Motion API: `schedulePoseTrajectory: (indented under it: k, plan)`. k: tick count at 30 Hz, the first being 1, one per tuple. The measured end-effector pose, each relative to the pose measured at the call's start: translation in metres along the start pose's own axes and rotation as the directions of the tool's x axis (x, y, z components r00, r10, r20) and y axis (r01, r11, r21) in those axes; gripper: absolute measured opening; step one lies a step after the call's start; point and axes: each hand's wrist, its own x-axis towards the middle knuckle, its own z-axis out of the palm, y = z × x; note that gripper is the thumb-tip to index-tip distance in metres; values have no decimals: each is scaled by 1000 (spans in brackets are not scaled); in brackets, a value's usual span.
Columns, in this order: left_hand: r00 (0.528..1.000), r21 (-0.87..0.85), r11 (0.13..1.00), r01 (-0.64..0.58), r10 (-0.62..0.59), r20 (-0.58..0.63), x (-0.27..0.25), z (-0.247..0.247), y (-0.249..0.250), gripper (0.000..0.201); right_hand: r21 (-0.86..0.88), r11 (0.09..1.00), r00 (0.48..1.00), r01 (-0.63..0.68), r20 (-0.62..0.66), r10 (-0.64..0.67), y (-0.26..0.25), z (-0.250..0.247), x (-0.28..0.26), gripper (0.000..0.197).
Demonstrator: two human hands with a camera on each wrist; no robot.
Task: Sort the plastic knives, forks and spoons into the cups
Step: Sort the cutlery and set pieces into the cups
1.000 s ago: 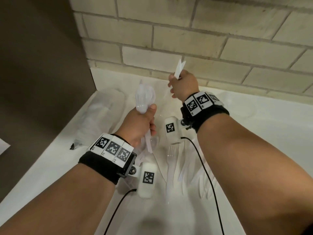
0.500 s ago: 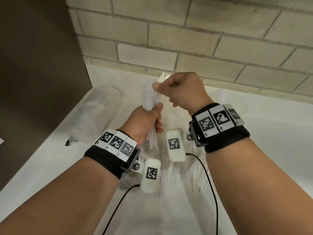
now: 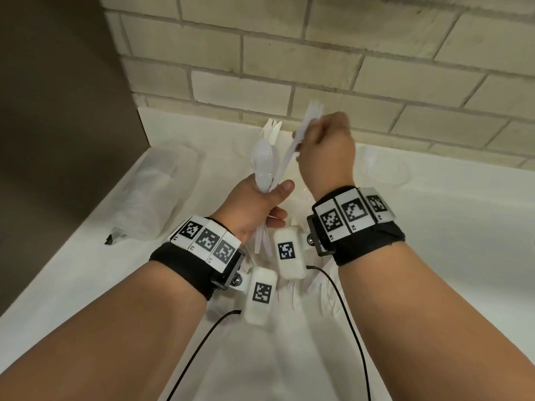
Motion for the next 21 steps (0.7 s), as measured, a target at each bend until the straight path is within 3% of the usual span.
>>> schedulePoseTrajectory:
  k: [3, 5, 8, 10, 13, 15, 19, 21]
  plan:
    - [999, 39, 999, 12, -10, -51, 2, -3, -1, 31, 259, 966, 998, -25, -57, 41, -10, -9, 1, 9]
    - [995, 117, 993, 9, 3, -100, 4, -4, -2, 32, 249, 968, 999, -30, -16, 36, -12, -10, -1, 8]
    - [987, 163, 987, 14, 12, -159, 9, -4, -2, 35, 77, 993, 977, -85, 202, 68, -3, -9, -4, 22]
    - [986, 191, 982, 7, 25, -164, 11, -5, -1, 42, -5, 982, 904, -188, 389, 175, 4, -9, -11, 37]
    - [996, 231, 970, -82, 86, -9, 6, -3, 1, 26, 30, 963, 834, -268, 507, 216, 14, -5, -23, 26]
    - [993, 123, 986, -114, 108, 55, -3, 0, 5, 19, 86, 950, 827, -301, 520, 215, 17, -3, -27, 19]
    - [992, -253, 967, 10, 22, 125, -6, -2, 4, 18, 82, 945, 807, -317, 547, 223, 15, -7, -27, 18]
    - [994, -250, 968, 5, 22, 104, -6, -1, 4, 23, 86, 944, 808, -319, 545, 224, 17, -8, -26, 20]
